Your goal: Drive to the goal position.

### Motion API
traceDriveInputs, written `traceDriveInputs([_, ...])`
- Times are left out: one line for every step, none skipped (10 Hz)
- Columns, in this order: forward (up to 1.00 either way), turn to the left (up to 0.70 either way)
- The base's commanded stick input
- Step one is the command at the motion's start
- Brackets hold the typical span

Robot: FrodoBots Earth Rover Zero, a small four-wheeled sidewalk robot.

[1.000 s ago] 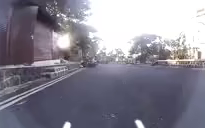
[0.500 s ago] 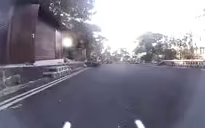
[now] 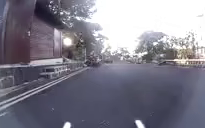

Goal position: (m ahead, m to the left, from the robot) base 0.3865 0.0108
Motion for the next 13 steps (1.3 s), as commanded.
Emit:
traceDriveInputs([0.5,0.29])
traceDriveInputs([0.5,0.48])
traceDriveInputs([0.5,0.2])
traceDriveInputs([0.5,0.0])
traceDriveInputs([0.5,0.0])
traceDriveInputs([0.5,0.0])
traceDriveInputs([0.5,0.17])
traceDriveInputs([0.5,0.36])
traceDriveInputs([0.5,0.32])
traceDriveInputs([0.5,0.0])
traceDriveInputs([0.5,0.0])
traceDriveInputs([0.5,0.14])
traceDriveInputs([0.5,0.49])
